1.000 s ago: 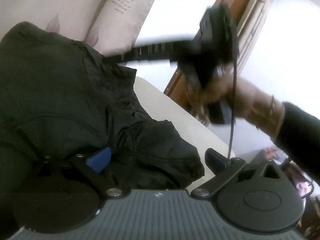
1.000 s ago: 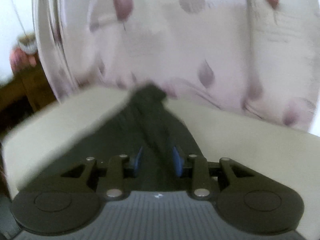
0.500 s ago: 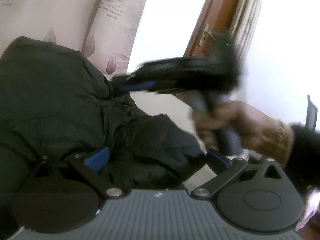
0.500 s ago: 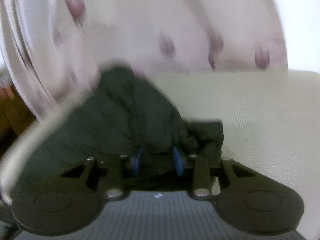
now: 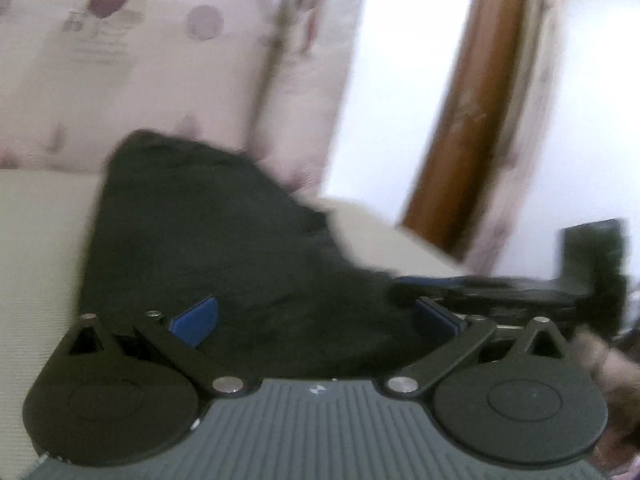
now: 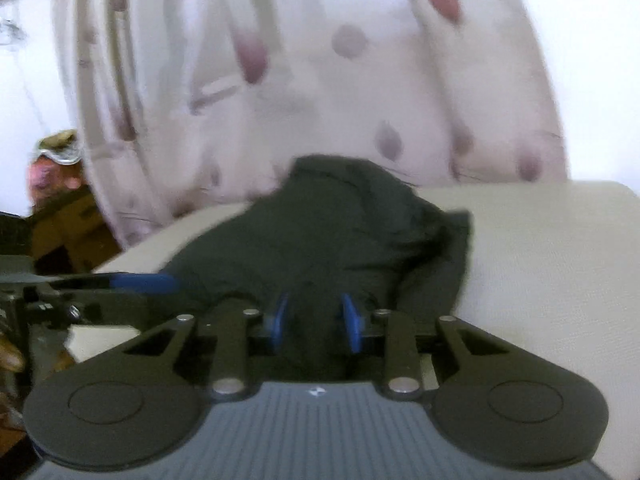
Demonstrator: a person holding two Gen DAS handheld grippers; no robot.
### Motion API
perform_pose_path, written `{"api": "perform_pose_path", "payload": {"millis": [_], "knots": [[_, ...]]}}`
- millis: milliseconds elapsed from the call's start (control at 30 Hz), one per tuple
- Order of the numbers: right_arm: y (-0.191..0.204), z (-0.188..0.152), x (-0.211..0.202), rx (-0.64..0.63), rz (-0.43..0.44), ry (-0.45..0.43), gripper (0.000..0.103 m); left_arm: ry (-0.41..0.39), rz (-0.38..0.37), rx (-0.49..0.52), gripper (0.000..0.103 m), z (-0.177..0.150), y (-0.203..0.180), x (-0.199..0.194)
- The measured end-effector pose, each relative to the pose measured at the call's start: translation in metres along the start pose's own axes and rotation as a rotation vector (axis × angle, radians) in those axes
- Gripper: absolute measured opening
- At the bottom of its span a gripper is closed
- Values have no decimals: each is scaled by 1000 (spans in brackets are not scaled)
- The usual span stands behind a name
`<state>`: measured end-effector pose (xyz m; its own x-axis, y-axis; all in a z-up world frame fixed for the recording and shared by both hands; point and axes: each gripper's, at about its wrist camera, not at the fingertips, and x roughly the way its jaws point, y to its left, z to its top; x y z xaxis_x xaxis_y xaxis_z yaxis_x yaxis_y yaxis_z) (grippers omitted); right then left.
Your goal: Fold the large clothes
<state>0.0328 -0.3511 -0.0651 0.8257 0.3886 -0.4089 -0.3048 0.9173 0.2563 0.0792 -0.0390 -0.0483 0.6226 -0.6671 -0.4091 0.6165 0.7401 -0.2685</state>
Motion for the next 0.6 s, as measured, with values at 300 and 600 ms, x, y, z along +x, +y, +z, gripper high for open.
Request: {"api": "perform_pose_path", "payload": {"millis": [300, 600], "knots": [[-12, -33, 18, 93, -50, 67, 27, 84, 64, 54, 98, -4, 2, 1], [-6, -47, 27, 53, -91, 46, 27, 116, 80, 74, 98, -4, 4, 17]]}}
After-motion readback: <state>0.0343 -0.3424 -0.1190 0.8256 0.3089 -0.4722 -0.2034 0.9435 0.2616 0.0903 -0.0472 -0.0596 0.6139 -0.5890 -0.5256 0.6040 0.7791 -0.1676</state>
